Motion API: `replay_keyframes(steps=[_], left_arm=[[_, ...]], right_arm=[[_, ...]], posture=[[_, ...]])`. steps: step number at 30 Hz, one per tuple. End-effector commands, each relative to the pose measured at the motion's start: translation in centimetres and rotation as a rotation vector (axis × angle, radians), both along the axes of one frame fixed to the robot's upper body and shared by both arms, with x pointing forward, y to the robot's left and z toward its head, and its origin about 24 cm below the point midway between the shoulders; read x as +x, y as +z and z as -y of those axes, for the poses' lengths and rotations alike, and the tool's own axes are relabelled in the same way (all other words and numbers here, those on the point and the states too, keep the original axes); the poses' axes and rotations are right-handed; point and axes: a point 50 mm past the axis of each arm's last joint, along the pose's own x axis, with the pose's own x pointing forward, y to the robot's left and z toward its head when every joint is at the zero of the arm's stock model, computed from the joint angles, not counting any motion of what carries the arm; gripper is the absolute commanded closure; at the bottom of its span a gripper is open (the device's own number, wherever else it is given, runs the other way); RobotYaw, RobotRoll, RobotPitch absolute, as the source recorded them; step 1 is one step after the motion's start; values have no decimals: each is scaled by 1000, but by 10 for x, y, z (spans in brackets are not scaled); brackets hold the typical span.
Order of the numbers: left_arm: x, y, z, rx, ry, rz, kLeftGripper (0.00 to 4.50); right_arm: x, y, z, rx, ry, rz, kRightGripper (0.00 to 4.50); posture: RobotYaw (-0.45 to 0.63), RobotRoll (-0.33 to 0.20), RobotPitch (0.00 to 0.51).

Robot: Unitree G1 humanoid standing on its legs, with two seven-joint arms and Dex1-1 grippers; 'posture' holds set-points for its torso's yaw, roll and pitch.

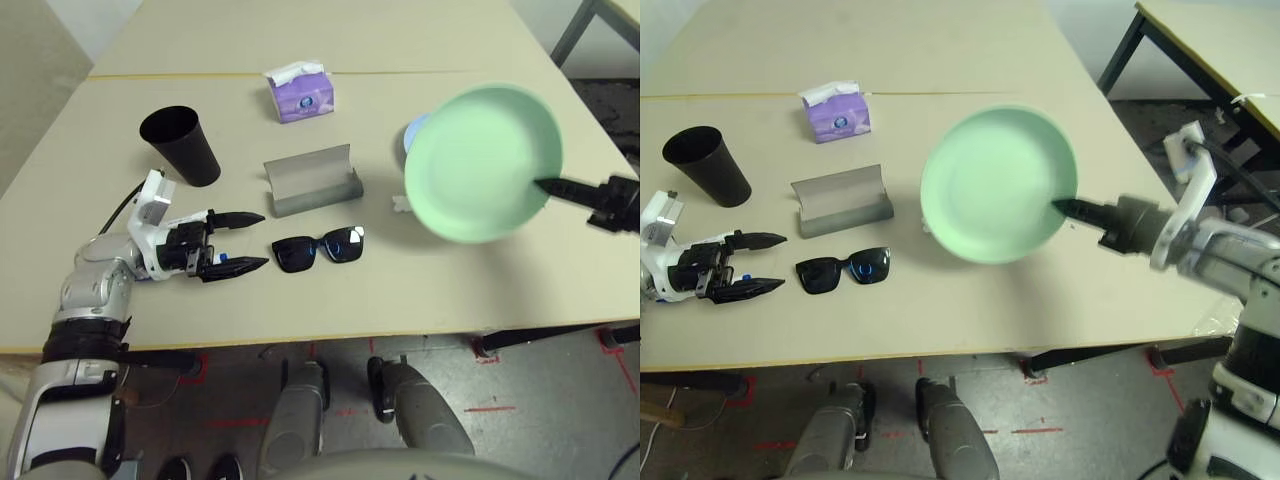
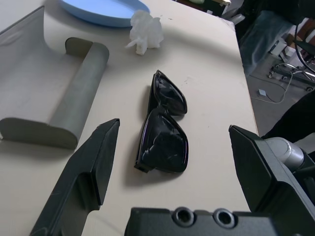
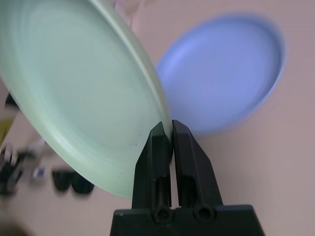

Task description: Organize and tidy the items on the table.

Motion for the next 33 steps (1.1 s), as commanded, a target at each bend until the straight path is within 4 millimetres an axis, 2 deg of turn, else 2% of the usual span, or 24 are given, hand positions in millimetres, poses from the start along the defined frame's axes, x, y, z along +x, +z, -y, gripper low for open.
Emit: replay_keyframes(steps=[1, 6, 10, 16, 28, 29, 30, 33], left_arm=[[-4, -3, 0, 9, 6, -8, 0], [-9, -5, 0, 3, 19, -9, 0], [-11, -5, 0, 1, 27, -8, 0], [-16, -6, 0, 1, 36, -10, 0], [-21, -7, 0, 4, 44, -18, 0], [-21, -8, 1, 3, 44, -18, 0], [-21, -8, 1, 2, 45, -19, 0], [-21, -9, 2, 0, 46, -21, 0]], right_arm=[[20, -1, 7, 8, -106, 21, 4470], [43, -7, 9, -39, -205, 32, 4470], [54, -16, 10, -83, -230, 6, 4470], [59, -33, 7, -130, -193, -50, 4470], [60, -41, 5, -134, -165, -74, 4470], [60, -41, 4, -136, -163, -74, 4070], [61, -42, 5, -138, -163, -74, 3921], [61, -41, 5, -137, -165, -71, 3022]], posture=[[-22, 0, 227], [-6, 0, 226], [7, 0, 228], [24, 0, 232], [29, 0, 236], [29, 0, 235], [29, 0, 235], [30, 0, 234]])
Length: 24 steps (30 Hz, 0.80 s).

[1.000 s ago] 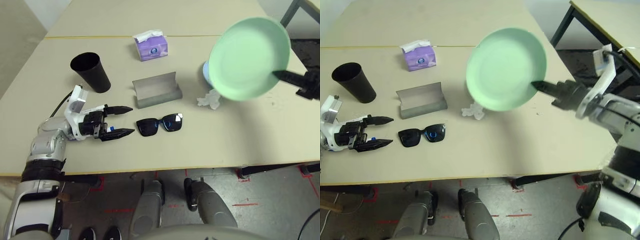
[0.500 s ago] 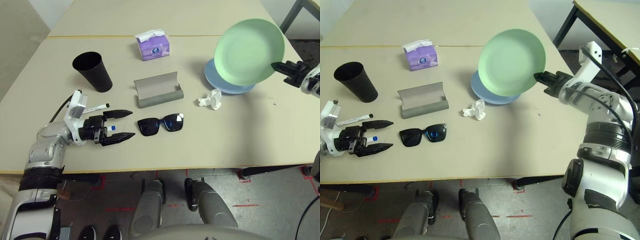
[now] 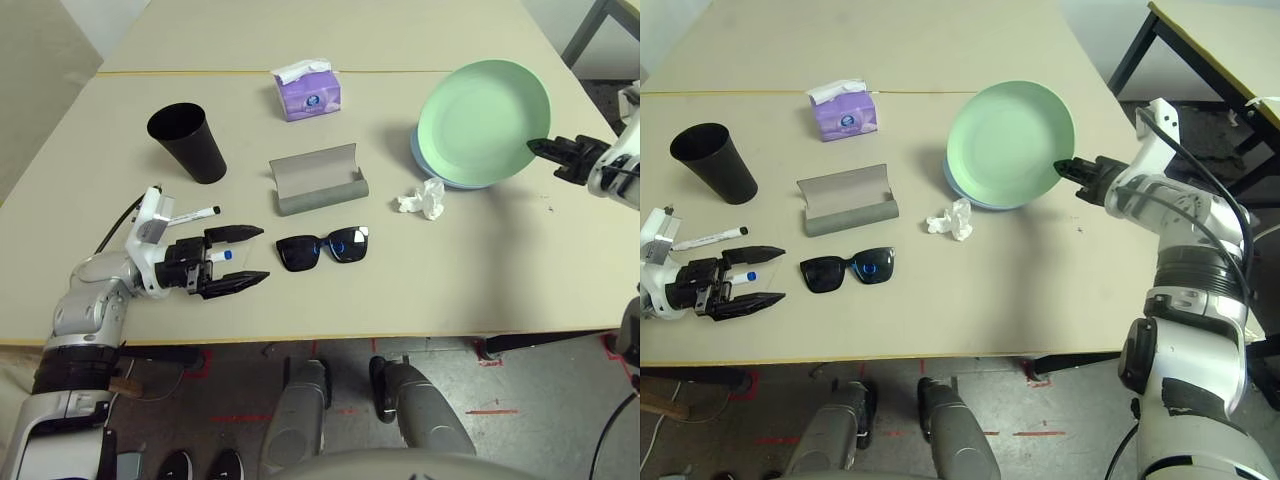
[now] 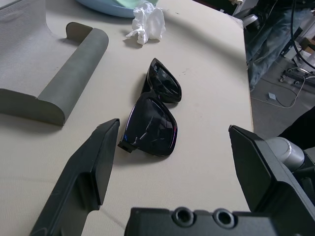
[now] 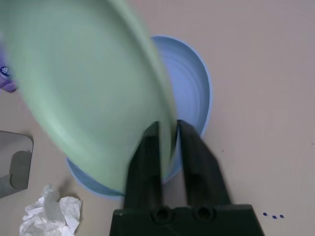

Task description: Organize and tidy the items on the table.

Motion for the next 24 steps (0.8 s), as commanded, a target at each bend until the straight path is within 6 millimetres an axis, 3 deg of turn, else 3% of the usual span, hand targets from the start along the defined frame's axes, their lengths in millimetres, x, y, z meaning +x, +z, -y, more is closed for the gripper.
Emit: replay_keyframes(steps=[1, 8, 15, 21, 24], left_arm=[[-4, -2, 0, -4, 5, -9, 0], [-3, -3, 0, -11, 12, -7, 0], [-1, -1, -4, -4, 28, -1, 0], [1, 5, -18, 16, 47, 4, 0], [1, 6, -20, 30, 29, -1, 0]], right_arm=[[1, -1, 0, -5, -2, -5, 2666], [1, 0, 0, -2, -1, 3, 15], [-16, 7, -3, -56, 96, 59, 15], [-83, 4, -11, -304, 260, 137, 15], [-108, 4, -16, -346, 275, 182, 15]], posture=[[30, 0, 233], [30, 0, 231], [22, 0, 233], [-14, 0, 245], [-30, 0, 250]])
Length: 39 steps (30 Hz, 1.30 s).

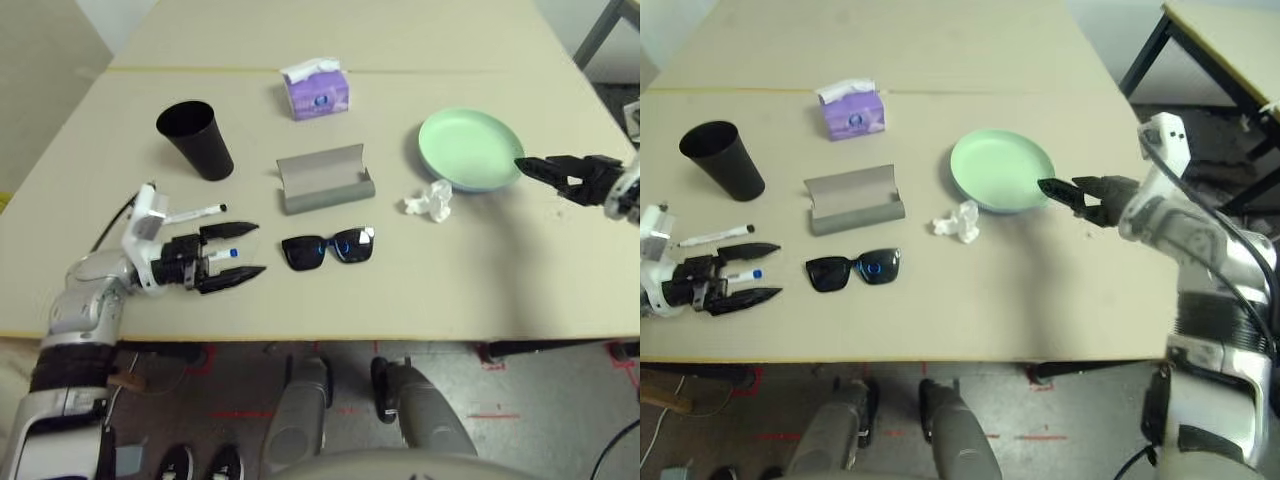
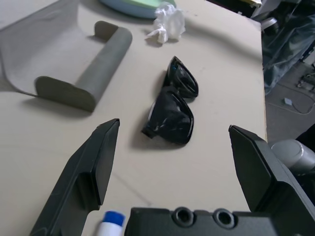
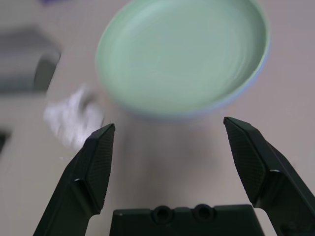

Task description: Organize and tidy the items on the table.

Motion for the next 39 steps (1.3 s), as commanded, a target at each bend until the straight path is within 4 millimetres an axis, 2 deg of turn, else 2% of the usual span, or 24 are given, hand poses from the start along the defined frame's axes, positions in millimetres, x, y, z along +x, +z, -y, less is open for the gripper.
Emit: replay_keyframes(steps=[1, 4, 8, 16, 24, 29, 39], left_arm=[[-2, 0, -4, 27, -21, -12, 0], [0, 3, -6, 33, -26, -2, 0], [3, 8, -11, 34, 5, 25, 0], [-8, 15, -29, 48, 103, 62, 0], [-12, 18, -30, 38, 146, 86, 0], [-14, 16, -31, 57, 165, 94, 0], [-17, 12, -25, 36, 174, 101, 0]], right_arm=[[-25, 15, -8, -25, 34, 109, 15], [-37, 10, -13, -28, 41, 140, 15], [-37, -16, -24, -121, 51, 145, 15], [-13, -51, -52, -145, 68, 185, 15], [10, -73, -79, -163, 170, 206, 15], [12, -79, -95, -151, 255, 209, 15], [26, -80, -107, -162, 276, 232, 15]], posture=[[-35, 0, 251], [-46, 0, 253], [-45, 0, 248], [9, 0, 238], [46, 0, 230], [50, 0, 228], [64, 0, 221]])
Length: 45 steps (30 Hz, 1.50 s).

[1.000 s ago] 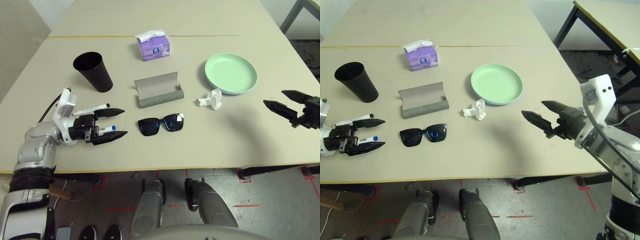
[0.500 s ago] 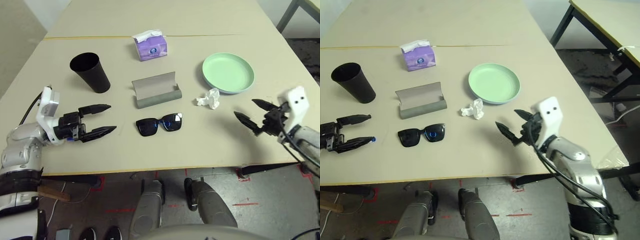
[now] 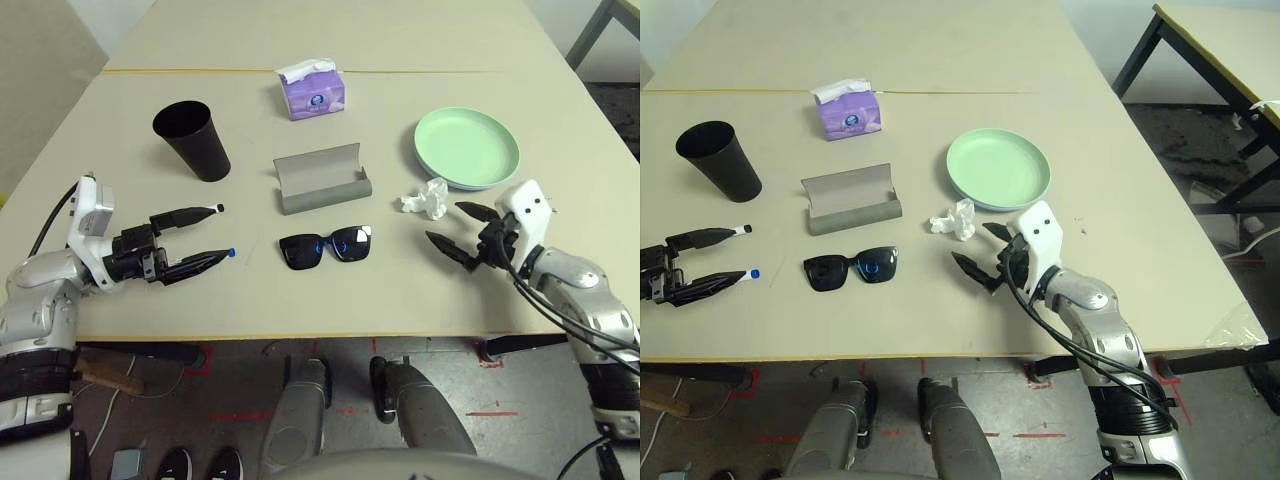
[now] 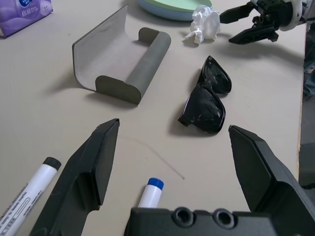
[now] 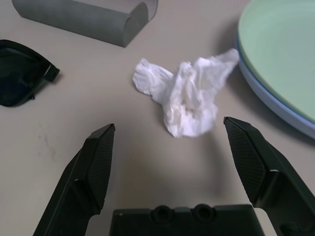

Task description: Organize and tidy the items on the table.

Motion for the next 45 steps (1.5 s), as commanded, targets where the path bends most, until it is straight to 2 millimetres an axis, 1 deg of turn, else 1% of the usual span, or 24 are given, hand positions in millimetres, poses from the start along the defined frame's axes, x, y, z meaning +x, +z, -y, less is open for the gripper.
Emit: replay_keyframes(steps=[1, 6, 11, 13, 15, 16, 17, 18, 19, 20, 21, 23, 25, 26, 29, 30, 34, 36, 38, 40, 41, 45], left_arm=[[-4, -2, 3, -8, -4, 4, 0], [-5, -2, 8, -20, -8, 8, 0], [-6, -2, 9, -26, -3, 13, 0], [-6, -1, 9, -27, 0, 15, 0], [-6, -1, 8, -27, 4, 17, 0], [-6, 0, 8, -26, 5, 18, 0], [-5, 0, 8, -26, 6, 18, 0], [-5, 0, 8, -25, 8, 19, 0], [-5, 0, 8, -25, 8, 19, 0], [-4, 0, 8, -26, 9, 18, 0], [-4, -1, 8, -27, 9, 18, 0], [-4, -2, 9, -29, 8, 17, 0], [-4, -3, 11, -32, 5, 14, 0], [-4, -4, 11, -33, 4, 13, 0], [-4, -5, 11, -37, 4, 10, 0], [-4, -6, 11, -37, 4, 9, 0], [-3, -7, 11, -41, 6, 6, 0], [-3, -7, 11, -43, 6, 5, 0], [-2, -8, 12, -46, 5, 6, 0], [-2, -8, 13, -49, 5, 7, 0], [-2, -8, 13, -50, 6, 8, 0], [-3, -8, 13, -58, 21, 15, 0]], right_arm=[[6, -3, -4, -12, 3, 2, 15], [21, -2, -8, -13, -24, 14, 15], [27, -3, -13, -9, -31, 16, 15], [29, -3, -15, -1, -29, 14, 286], [29, -3, -16, 8, -21, 12, 757], [29, -3, -17, 12, -17, 11, 1171], [28, -3, -17, 15, -14, 9, 1495], [28, -4, -17, 16, -12, 7, 1934], [28, -4, -17, 16, -11, 6, 2215], [27, -4, -16, 17, -9, 4, 2697], [27, -4, -15, 17, -8, 3, 2945], [26, -3, -14, 17, -6, 2, 3748], [27, 2, -12, 18, -7, 8, 4478], [27, 4, -12, 20, -7, 12, 4478], [31, 22, -8, 46, -14, 40, 4478], [32, 30, -7, 52, -11, 51, 4478], [40, 72, -4, 94, -20, 129, 4478], [47, 88, -1, 104, -37, 164, 4478], [55, 98, 3, 108, -61, 187, 4478], [62, 100, 8, 99, -85, 193, 4478], [66, 96, 10, 73, -95, 192, 4478], [81, 75, 22, 0, -145, 163, 4478]], posture=[[67, 0, 221], [68, 0, 220], [78, 0, 213], [77, 0, 213], [76, 0, 214], [77, 0, 215], [76, 0, 215], [76, 0, 215], [75, 0, 216], [75, 0, 216], [74, 0, 217], [75, 0, 218], [73, 0, 218], [72, 0, 218], [71, 0, 220], [68, 0, 221], [66, 0, 221], [66, 0, 220], [68, 0, 220], [71, 0, 217], [76, 0, 215], [88, 0, 214]])
